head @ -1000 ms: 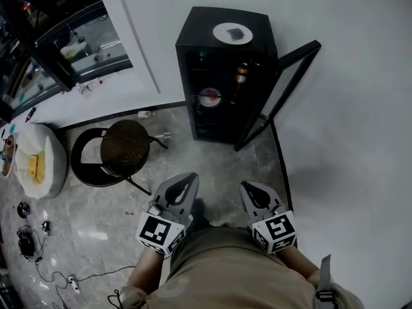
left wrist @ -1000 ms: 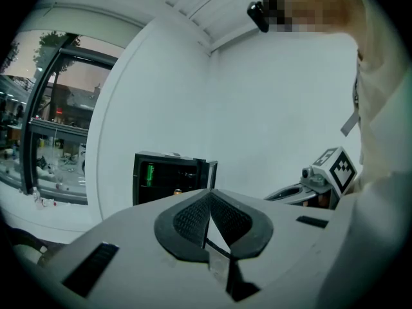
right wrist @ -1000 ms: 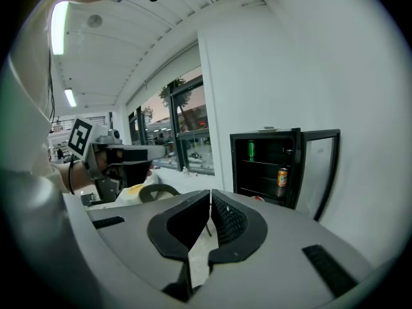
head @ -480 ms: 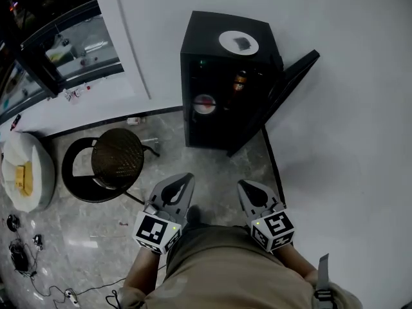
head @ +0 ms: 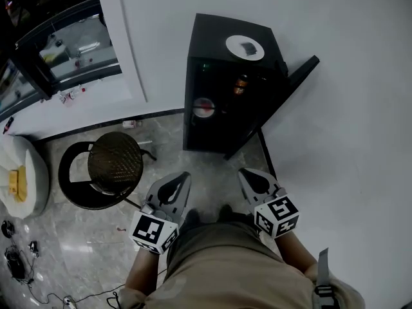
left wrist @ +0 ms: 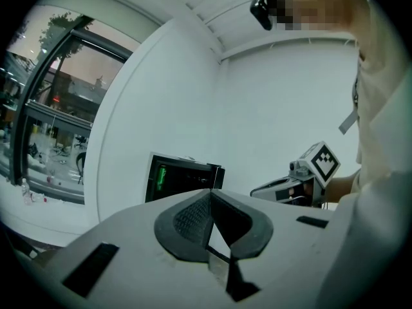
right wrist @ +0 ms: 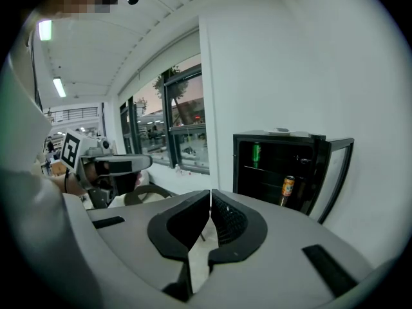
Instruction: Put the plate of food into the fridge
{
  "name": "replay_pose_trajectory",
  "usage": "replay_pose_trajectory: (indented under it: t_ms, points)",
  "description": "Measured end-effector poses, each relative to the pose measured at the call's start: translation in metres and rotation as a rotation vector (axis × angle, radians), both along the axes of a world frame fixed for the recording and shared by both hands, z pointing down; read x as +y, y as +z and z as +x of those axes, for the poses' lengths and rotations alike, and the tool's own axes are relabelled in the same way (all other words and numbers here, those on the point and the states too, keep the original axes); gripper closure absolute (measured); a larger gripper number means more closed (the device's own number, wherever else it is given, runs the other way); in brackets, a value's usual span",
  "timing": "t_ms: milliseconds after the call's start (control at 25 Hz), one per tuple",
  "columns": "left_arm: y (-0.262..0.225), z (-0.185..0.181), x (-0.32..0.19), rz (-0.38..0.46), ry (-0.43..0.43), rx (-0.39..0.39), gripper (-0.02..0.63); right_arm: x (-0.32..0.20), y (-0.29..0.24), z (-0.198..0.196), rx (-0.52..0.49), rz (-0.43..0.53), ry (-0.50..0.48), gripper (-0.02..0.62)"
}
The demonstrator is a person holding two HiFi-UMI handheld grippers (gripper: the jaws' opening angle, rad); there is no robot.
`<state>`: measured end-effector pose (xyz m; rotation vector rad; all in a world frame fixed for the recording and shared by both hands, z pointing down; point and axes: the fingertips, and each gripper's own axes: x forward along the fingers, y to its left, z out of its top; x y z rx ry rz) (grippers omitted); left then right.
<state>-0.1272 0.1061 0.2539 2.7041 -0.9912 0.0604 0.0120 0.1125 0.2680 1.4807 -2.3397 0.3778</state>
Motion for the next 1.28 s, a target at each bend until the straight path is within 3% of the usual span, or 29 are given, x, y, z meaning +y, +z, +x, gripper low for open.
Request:
replay_pose_trajectory:
  t_ms: [160,440,880,1280]
  points:
    - [-0.005,-0.002,-0.008,0.041,-0.022,0.019,0.594,-0.016,-0.004,0.005,0.013,0.015,-0.001,0.572]
    - [-0.001,0.003,-0.019,0.034,-0.053,-0.008,0.595,-0.039,-0.007,0.019,0.063,0.044,-0.033,0.572]
    - [0.009,0.044,-0.045,-0.023,-0.028,-0.067,0.595,-0.094,-0.003,0.060,0.170,0.029,-0.101,0.572]
    - [0.010,0.065,-0.068,-0.022,-0.017,-0.081,0.594,-0.166,-0.047,0.077,0.283,0.147,-0.145,0.572]
